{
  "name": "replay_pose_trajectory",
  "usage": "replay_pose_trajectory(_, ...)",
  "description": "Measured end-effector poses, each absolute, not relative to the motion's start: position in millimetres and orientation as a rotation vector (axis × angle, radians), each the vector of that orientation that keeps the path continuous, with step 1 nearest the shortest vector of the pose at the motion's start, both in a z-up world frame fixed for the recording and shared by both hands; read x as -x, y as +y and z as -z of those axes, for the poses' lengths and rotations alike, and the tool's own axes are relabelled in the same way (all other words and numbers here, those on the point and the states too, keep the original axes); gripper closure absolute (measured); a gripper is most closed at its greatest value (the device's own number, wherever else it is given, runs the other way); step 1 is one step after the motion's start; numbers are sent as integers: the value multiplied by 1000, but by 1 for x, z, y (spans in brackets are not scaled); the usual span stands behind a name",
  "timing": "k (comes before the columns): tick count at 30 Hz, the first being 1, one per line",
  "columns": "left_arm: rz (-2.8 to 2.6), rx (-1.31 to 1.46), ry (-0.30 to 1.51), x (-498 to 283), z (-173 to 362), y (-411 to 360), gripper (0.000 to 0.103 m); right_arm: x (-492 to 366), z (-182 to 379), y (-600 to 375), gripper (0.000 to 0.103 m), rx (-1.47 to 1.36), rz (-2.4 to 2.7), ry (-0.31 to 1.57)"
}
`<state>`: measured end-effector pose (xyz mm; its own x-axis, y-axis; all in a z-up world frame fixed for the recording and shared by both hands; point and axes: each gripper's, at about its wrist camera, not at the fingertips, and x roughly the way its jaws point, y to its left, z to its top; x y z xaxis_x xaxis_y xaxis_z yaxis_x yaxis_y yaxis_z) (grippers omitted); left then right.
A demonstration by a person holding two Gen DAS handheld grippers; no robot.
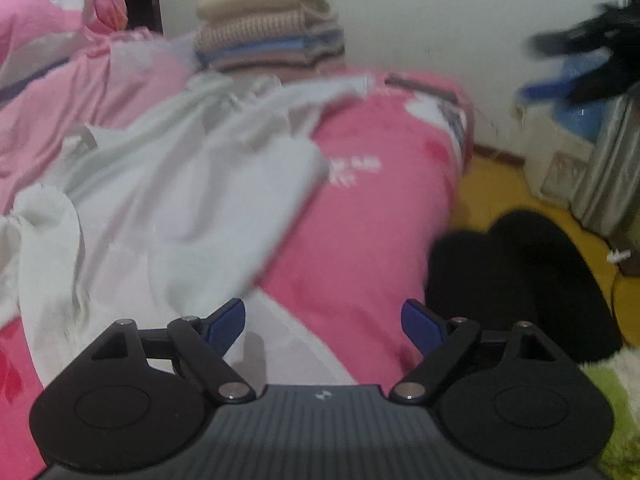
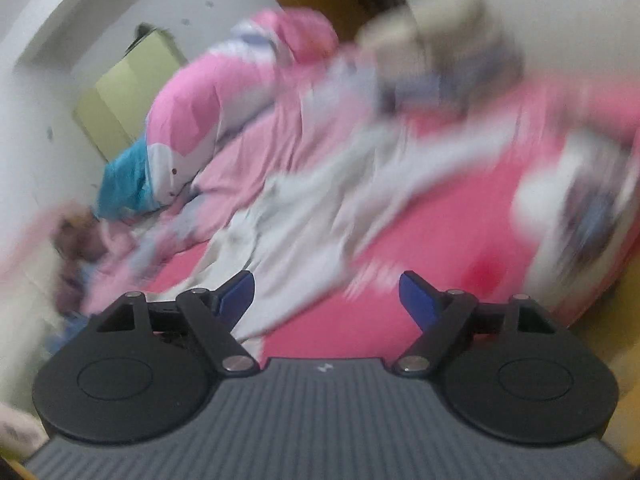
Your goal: Fold clothes
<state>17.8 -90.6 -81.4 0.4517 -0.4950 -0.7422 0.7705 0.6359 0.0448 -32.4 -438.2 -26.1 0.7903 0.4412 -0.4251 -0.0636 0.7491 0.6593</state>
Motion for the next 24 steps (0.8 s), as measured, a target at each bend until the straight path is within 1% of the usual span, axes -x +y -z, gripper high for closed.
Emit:
replay_pose_trajectory(1, 799, -423, 779, -15, 86, -91, 23, 24, 45, -433, 25, -725, -325, 638)
replay_pose_trajectory(4, 754, -438, 811, -11, 98, -88, 42, -3, 88, -417, 27, -850, -371, 698)
replay_pose_trajectory(6, 729, -421, 816, -10, 102, -84, 49, -8, 100, -408, 27, -892, -385, 705)
replay_pose_trajectory(7, 720, -404, 812, -10, 100, -82, 60, -9, 102, -404, 27, -903, -396, 704)
replay_pose_trajectory(8, 711, -387, 809, -10, 99, -79, 74, -11, 103, -399, 27, -910, -409, 701)
replay_pose_trajectory(9, 703, -365, 807, -10, 97, -76, 83, -13, 104, -397, 27, -913, -416, 704)
replay_pose_trajectory(10, 696, -342, 808, -11, 96, -71, 99, -15, 105, -395, 27, -913, -420, 709)
replay_pose_trajectory(12, 686, -288, 806, -12, 91, -60, 102, -19, 107, -393, 27, -913, -428, 720)
replay_pose_trajectory(17, 627, -101, 778, -19, 75, -20, 102, -24, 118, -396, 26, -941, -400, 741)
replay_pose_trajectory(24, 477, 162, 672, -40, 53, 57, 102, -33, 130, -397, 26, -966, -364, 769)
